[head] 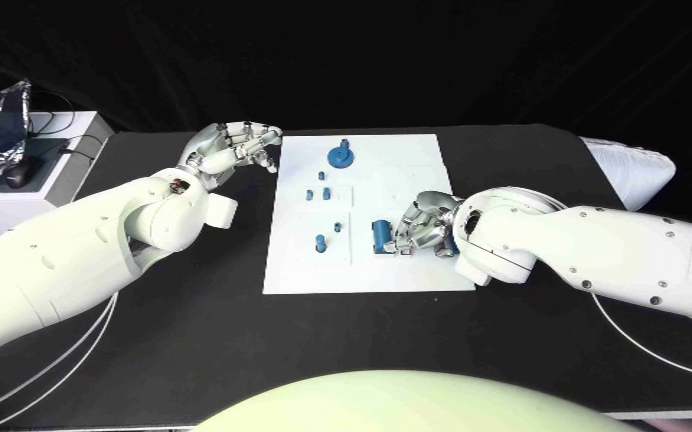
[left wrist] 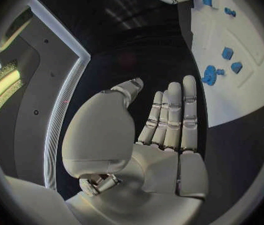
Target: Assemble the parts on the task board
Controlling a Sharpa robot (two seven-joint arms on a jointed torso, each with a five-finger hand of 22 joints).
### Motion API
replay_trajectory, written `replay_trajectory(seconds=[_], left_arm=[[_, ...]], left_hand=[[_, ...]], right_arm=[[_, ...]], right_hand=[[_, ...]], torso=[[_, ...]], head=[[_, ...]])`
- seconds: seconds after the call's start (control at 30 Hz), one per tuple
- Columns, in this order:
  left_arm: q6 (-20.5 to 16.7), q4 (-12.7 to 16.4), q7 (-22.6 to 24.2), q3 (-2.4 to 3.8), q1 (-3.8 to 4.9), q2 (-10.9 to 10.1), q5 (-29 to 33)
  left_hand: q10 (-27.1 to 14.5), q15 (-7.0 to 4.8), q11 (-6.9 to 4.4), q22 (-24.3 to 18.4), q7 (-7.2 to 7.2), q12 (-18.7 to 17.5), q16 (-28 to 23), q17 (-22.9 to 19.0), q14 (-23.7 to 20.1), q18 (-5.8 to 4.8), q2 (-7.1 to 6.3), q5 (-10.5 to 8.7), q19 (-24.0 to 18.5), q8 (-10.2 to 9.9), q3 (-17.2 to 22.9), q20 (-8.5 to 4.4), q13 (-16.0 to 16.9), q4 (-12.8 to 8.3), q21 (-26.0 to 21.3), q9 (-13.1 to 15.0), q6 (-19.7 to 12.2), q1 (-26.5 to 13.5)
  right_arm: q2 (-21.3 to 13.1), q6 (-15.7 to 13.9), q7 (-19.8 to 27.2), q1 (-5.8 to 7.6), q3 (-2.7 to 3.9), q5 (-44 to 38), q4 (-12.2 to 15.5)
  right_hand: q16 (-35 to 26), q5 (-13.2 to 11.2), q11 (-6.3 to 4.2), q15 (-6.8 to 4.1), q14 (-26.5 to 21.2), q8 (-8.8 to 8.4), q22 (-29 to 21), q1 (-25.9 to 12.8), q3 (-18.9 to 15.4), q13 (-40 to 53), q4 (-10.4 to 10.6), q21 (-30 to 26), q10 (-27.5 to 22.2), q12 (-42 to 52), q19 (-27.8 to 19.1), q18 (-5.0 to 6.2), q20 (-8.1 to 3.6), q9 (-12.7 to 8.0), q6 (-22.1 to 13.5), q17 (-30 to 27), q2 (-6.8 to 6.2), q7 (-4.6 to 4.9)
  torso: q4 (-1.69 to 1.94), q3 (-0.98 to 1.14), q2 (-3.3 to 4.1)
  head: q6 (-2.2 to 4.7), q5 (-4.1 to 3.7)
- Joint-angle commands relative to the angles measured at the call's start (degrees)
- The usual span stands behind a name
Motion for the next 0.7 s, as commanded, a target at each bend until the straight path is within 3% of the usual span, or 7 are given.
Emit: replay_trajectory(seconds=[0.03,0.53,0.7], left_arm=[[1.0,0.11,0.2,0.04,-0.03,0.05,-0.11],[1.13,-0.02,0.11,0.04,-0.04,0.16,-0.15],[1.13,-0.06,0.07,0.04,-0.05,0.18,-0.16]], left_hand=[[-0.4,-0.09,-0.15,-0.07,0.14,-0.38,0.38,-0.08,0.09,0.32,0.5,-0.11,0.52,0.01,-0.31,-0.07,-0.09,-0.04,-0.27,-0.07,-0.38,0.19],[-0.54,-0.08,-0.13,-0.14,0.15,-0.38,0.37,-0.1,0.08,0.32,0.77,-0.07,0.6,0.04,-0.31,-0.07,-0.1,0.05,-0.36,-0.11,-0.37,0.45],[-0.54,-0.08,-0.13,-0.14,0.15,-0.38,0.37,-0.1,0.08,0.32,0.77,-0.07,0.6,0.04,-0.31,-0.07,-0.1,0.05,-0.36,-0.11,-0.37,0.45]], right_arm=[[0.21,-0.15,-0.33,-0.12,0.04,-1.95,-0.31],[0.44,-0.59,-0.47,-0.38,0.03,-2.89,-0.71],[0.43,-0.1,-0.15,-0.4,0.03,-2.68,-0.72]], right_hand=[[0.08,-0.43,-0.44,-0.47,5.72,0.32,0.07,0.62,0.55,15.1,-0.15,0.17,6.1,0.28,-0.03,-0.45,-0.27,0.08,0.3,13.91,-0.41,-0.3],[0.08,-0.36,-0.53,-0.55,5.71,0.57,0.13,1.05,1.2,15.1,-0.14,0.15,6.1,0.28,-0.01,-0.45,-0.34,0.2,0.44,13.9,-0.36,-0.42],[0.06,-0.54,-0.62,-0.64,5.7,0.77,0.13,1.54,1.66,15.1,-0.26,0.03,6.1,0.28,-0.02,-0.44,-0.42,0.32,0.38,13.86,-1.03,-0.49]], torso=[[-0.01,0.01,0.03],[0.0,-0.04,0.01],[0.0,-0.01,0.01]], head=[[-0.1,0.03],[-0.18,-0.02],[-0.24,-0.02]])
